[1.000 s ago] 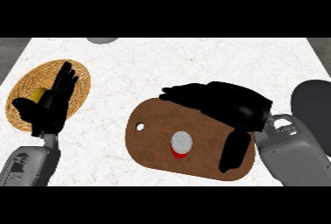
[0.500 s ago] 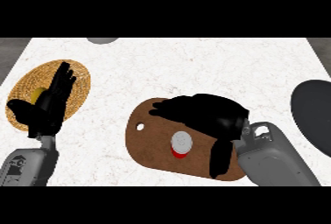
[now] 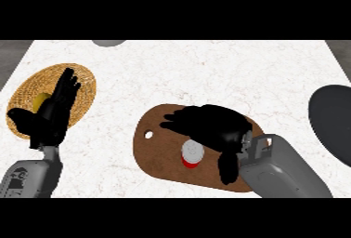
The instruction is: Pick the can from the cutting board and place it in the pan
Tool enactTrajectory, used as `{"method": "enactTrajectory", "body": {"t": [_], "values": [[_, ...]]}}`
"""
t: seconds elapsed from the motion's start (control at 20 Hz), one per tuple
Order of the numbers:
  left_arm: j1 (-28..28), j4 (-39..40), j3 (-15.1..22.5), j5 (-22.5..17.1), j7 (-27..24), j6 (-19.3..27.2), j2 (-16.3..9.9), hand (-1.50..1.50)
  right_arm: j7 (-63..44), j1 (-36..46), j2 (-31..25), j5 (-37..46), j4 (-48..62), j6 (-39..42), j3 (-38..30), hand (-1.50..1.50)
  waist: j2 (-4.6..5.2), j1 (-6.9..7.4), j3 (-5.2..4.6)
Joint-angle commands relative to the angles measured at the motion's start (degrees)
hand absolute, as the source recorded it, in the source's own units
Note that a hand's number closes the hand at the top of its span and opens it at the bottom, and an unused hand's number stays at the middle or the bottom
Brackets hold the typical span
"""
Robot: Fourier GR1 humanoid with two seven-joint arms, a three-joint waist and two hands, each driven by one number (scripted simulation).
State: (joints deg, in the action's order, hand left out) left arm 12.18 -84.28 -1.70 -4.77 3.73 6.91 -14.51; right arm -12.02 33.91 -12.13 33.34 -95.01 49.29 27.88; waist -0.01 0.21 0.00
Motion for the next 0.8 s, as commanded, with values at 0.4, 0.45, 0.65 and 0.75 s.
{"method": "enactTrajectory", "body": {"t": [0.4,0.45,0.65,0.75], "values": [[1.01,-2.55,-0.92,2.15,3.84,-0.07,1.35,0.00,2.20,-2.06,5.19,10.27,5.16,-0.41,2.61,-1.50,-0.01,0.00,0.00],[0.46,1.91,-2.04,1.51,0.14,-1.65,1.49,0.00,4.19,-1.83,4.05,12.05,5.74,-0.96,3.18,-1.50,0.03,-0.05,0.00],[1.40,3.97,-4.39,0.29,-2.23,-4.65,-0.43,0.00,4.28,-6.25,3.07,15.01,2.89,-0.89,5.79,-1.50,0.01,-0.25,-0.01],[0.77,1.26,-2.77,1.63,-0.94,-2.76,1.86,0.00,7.12,1.13,5.33,15.69,10.96,-0.60,1.58,-1.50,0.05,0.07,-0.01]]}}
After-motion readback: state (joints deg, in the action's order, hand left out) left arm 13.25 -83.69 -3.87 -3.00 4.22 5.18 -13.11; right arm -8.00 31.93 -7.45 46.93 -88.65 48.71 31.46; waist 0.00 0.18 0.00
